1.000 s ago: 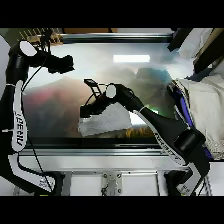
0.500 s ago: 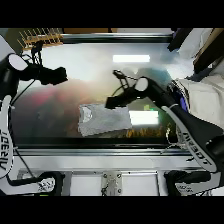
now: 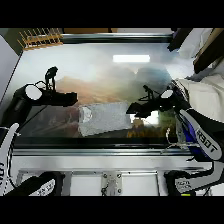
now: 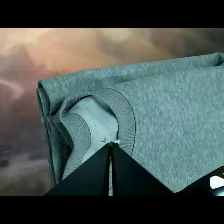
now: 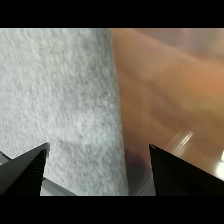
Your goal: Fold the clothes and pants, and hang the long-sleeved shirts on hangers.
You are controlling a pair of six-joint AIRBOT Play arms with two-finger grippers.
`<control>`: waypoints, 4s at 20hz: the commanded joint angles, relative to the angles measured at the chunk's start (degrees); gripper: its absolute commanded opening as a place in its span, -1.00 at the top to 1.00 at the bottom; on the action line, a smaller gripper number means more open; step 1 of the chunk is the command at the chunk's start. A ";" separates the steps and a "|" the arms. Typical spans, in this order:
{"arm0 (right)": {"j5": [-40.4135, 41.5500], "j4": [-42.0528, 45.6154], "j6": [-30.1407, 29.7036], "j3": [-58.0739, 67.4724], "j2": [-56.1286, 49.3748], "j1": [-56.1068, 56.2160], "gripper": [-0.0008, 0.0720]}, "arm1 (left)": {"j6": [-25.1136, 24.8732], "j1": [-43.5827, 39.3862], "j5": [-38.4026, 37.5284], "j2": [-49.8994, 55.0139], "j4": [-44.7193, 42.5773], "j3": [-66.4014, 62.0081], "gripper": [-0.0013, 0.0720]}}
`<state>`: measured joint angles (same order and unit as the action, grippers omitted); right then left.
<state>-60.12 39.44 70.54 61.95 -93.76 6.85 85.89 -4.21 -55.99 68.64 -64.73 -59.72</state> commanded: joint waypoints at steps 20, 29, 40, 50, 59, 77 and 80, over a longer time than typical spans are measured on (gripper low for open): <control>-5.05 17.40 13.60 25.46 9.09 -8.28 0.92 | 0.02 -1.40 2.62 -1.27 0.33 2.23 0.95; -6.93 17.42 18.62 36.83 20.50 -37.92 0.92 | 0.02 -1.40 2.67 -1.27 0.33 2.23 0.95; -26.49 47.89 22.77 25.51 37.05 -46.29 0.92 | -0.02 -1.40 2.64 -1.27 0.26 2.25 0.94; -34.93 52.57 27.69 3.87 46.01 -46.36 0.89 | -0.15 -1.40 2.62 -1.27 0.22 2.25 0.95; -25.27 44.30 22.27 11.21 52.63 -43.71 -0.81 | -0.15 -1.42 2.40 -1.27 0.28 2.25 0.94; -18.75 28.61 17.73 5.07 47.19 -19.15 0.90 | -0.11 -1.40 2.49 -1.27 0.28 2.23 0.94; -18.75 28.63 17.73 5.07 47.17 -19.15 0.90 | -0.11 -1.40 2.47 -1.27 0.28 2.23 0.94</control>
<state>-78.87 68.29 88.23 67.05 -46.41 -12.56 85.82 -5.58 -53.52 67.42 -64.45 -57.49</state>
